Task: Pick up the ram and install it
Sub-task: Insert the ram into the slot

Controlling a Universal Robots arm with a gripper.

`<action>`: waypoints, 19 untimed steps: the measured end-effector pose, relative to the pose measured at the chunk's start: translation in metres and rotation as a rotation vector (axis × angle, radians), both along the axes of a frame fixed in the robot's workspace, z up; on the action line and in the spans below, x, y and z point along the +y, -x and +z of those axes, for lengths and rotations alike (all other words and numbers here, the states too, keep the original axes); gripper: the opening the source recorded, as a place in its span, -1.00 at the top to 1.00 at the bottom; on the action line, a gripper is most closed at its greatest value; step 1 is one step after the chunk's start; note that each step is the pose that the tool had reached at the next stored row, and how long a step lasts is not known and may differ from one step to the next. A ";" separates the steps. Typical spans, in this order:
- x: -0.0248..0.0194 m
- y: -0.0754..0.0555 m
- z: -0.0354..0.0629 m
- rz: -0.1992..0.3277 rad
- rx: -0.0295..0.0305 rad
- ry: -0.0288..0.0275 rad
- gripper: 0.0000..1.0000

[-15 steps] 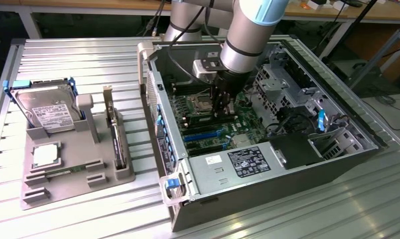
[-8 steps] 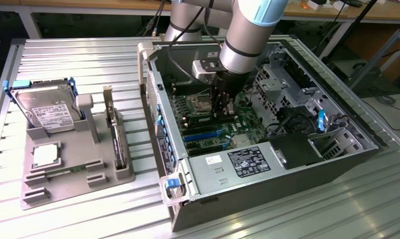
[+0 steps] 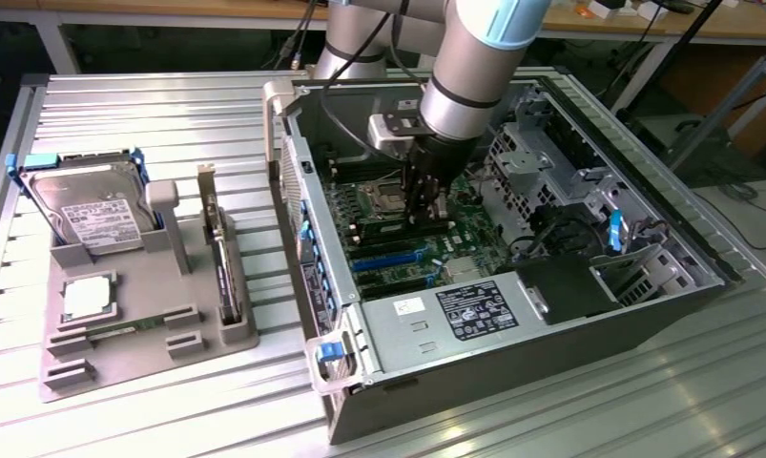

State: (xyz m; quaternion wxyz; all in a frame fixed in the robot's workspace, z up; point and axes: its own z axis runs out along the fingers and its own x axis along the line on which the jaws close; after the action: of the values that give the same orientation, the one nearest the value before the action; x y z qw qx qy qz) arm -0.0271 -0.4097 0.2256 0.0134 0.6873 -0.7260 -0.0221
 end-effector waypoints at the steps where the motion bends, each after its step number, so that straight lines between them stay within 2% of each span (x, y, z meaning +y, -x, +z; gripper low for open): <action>1: -0.0001 0.000 0.0000 0.000 0.0000 0.0000 0.71; 19: -0.0011 0.000 -0.0017 0.000 0.0000 0.0000 0.71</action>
State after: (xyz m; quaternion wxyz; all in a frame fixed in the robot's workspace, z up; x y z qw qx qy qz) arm -0.0271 -0.4108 0.2240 0.0134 0.6873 -0.7259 -0.0221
